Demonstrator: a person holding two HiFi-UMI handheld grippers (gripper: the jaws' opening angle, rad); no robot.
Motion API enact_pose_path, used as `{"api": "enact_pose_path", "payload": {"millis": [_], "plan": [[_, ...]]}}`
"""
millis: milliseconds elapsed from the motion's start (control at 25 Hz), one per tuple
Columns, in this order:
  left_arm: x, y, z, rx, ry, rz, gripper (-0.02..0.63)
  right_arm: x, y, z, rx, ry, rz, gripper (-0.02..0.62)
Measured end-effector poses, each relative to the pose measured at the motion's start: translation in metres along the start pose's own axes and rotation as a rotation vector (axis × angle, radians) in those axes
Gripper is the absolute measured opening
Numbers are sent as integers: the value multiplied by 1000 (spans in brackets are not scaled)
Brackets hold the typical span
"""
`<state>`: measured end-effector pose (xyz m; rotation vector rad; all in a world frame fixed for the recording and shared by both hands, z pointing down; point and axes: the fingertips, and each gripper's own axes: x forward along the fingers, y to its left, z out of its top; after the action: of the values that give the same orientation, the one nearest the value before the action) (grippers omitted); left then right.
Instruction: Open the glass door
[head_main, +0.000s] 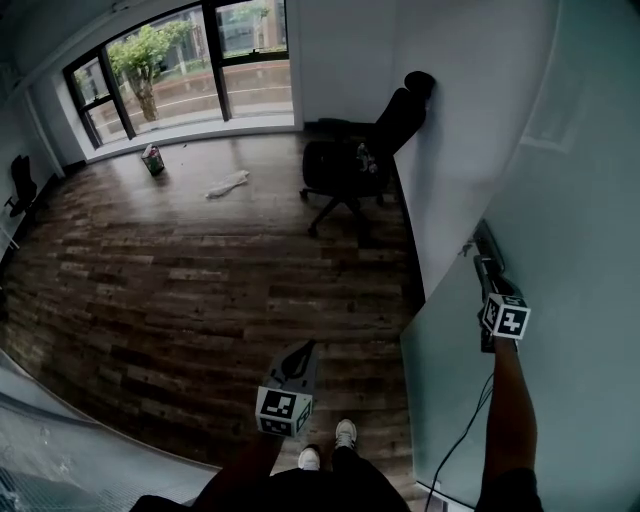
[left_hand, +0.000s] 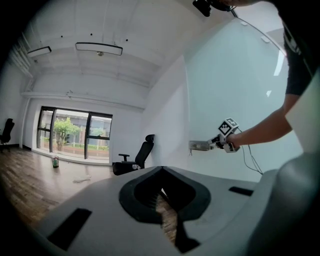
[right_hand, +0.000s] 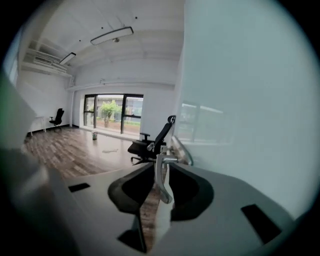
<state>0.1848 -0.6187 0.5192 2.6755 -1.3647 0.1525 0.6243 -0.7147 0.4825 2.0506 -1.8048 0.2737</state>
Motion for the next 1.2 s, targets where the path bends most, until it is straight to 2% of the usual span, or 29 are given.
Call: {"api": "enact_pose_path", "payload": {"millis": [40,120,240,360,480,560,720,1000,1200], "plan": [[-8,0,-1,-2,-4,0,3,-20,4,4,0,-51,-30,100],[-26,-5,-1,-10,-15,-7,3,-59,25,5,6,-125,-38,98],[-53,-17,-4,-10,-21,-28,3,-113,79,-8,1,-180,18,77],[-80,-27,-8,38,-11,-49,3,-168,138,-23,-19,-216,83,41],[-109,-38,-8,49,-14,-37,3,-222,185,-37,-74,-254,121,17],[-132,-46,-9,44,-17,-16,3,-255,206,-51,-61,-283,138,15],[-175,-75,-9,27,-44,42,3,-311,233,-82,-9,-324,188,15],[-257,-145,-27,35,-62,122,3,-414,264,-129,-88,-374,290,15],[-311,-183,-28,29,-66,154,3,-470,262,-156,-56,-365,330,15]]}}
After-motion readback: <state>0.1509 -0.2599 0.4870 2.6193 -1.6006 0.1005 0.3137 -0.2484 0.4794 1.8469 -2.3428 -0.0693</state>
